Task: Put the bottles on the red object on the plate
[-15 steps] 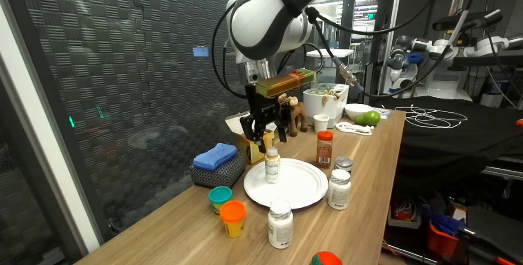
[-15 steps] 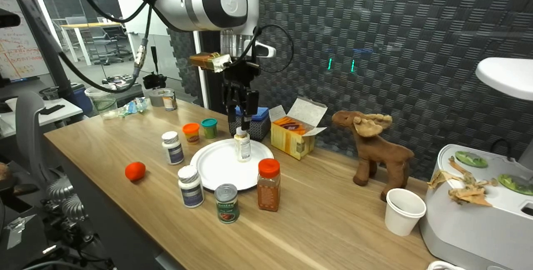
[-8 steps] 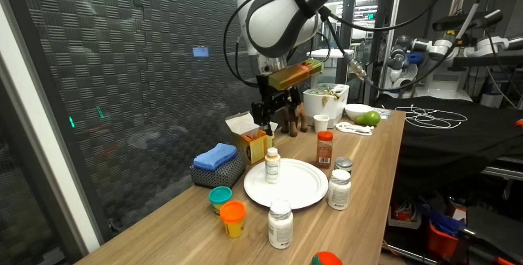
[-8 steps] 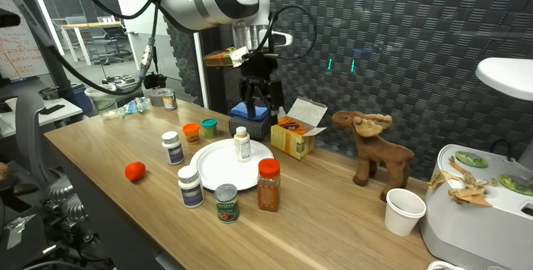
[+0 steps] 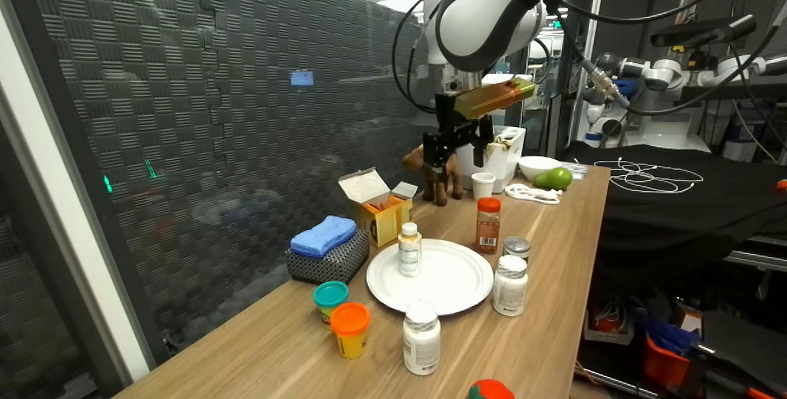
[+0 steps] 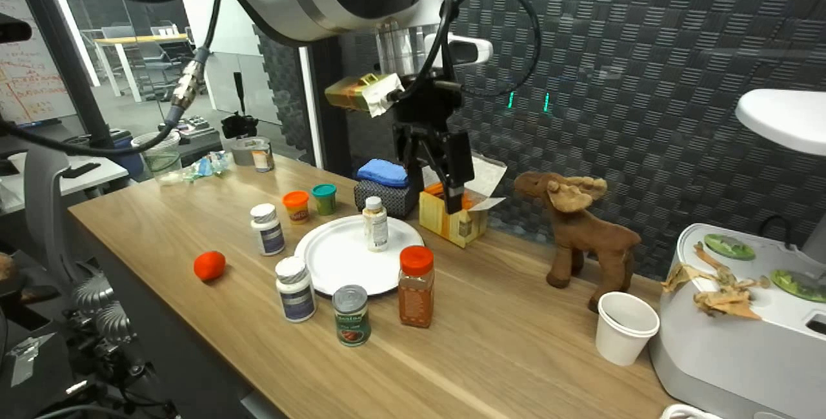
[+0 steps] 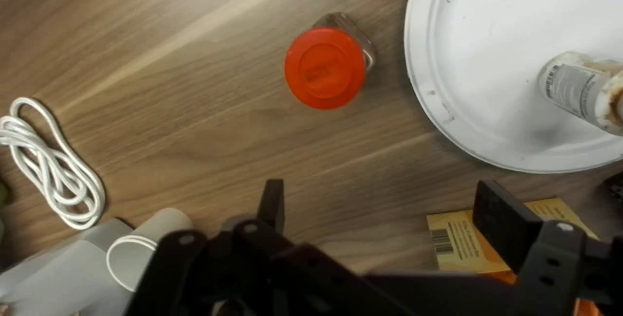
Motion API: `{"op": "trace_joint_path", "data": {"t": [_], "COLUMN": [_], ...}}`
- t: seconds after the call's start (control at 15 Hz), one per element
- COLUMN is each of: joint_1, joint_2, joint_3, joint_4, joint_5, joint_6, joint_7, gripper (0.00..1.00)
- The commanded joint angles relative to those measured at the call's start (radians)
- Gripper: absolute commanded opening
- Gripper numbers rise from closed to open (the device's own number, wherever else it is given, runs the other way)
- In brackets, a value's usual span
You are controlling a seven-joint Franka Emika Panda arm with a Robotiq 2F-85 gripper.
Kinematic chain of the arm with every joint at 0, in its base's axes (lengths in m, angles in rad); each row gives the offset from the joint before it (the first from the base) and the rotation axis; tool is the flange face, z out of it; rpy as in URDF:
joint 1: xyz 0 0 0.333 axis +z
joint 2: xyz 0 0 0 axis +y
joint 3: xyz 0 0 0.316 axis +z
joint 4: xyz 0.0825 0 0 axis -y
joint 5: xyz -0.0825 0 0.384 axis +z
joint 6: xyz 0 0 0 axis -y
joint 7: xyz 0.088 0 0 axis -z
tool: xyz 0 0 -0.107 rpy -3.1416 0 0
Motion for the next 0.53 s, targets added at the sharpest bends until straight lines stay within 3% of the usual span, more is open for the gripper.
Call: {"op": "trace_joint_path", "data": {"t": [0.0, 0.47], "joint_1": [-0.026, -0.058], "joint_2": [-0.066, -0.025], "joint_3": [0.0, -0.001], "joint_4": [-0.115, -0.148], "joint_5": [0.026, 0.056], "joint_6": [0.072, 0.094], "joint_7": [-0.006, -0.023], "gripper": [1.0, 1.0]}}
